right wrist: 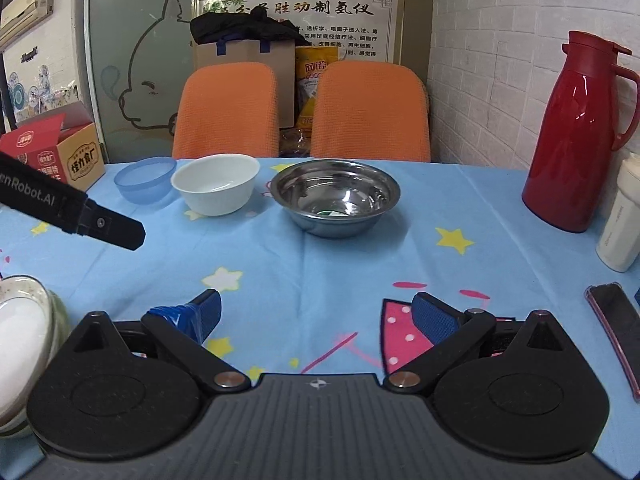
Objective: Organize plates and bowls
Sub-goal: 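Grasp the steel bowl rim with both grippers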
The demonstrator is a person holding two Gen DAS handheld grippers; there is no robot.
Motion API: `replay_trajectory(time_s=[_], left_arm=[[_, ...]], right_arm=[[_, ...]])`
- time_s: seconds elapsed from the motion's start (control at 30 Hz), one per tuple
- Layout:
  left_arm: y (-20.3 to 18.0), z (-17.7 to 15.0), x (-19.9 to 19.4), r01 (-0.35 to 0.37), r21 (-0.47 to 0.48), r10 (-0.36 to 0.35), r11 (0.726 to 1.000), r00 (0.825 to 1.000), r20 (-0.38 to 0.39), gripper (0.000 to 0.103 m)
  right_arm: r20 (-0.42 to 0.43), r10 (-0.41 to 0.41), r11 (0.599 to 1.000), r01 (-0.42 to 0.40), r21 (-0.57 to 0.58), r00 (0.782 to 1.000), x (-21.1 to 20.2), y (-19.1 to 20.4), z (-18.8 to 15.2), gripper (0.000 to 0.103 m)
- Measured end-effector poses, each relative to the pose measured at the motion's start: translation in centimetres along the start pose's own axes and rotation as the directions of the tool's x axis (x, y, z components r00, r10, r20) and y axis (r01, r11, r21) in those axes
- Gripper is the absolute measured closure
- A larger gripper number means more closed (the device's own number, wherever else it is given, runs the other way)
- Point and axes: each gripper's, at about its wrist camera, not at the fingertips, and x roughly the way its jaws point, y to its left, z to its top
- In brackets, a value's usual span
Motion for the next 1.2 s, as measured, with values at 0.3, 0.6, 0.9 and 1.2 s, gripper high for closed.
replay_trajectory(time_s=[0.3, 0.6, 0.9, 1.2], left_arm=[[-0.6, 6.6, 4.3, 0.061, 0.008, -0.061, 0.998, 0.998, 0.026, 0.034], [-1.3, 12.0, 10.8, 0.163, 0.004, -0.163, 0.987, 0.987, -0.012, 0.031], [-2.4, 13.3, 18.3, 0.109, 0.027, -0.106, 0.994, 0.989, -0.105, 0.031], [-3.4, 12.9, 20.9, 0.102, 0.072, -0.091, 0.992, 0.985, -0.148, 0.031]], right_arm=[[-0.007, 0.026, 0.999, -0.026, 0.030, 1.000, 3.4, -4.1, 2.9, 0.014], [-0.020, 0.053, 0.989, -0.050, 0.137, 0.998, 7.1, -7.1, 4.5, 0.014], [-0.064, 0.073, 0.979, -0.059, 0.195, 0.995, 12.8, -8.1, 6.3, 0.014], [-0.140, 0.092, 0.981, -0.066, 0.180, 0.986, 17.0, -7.5, 6.1, 0.014]])
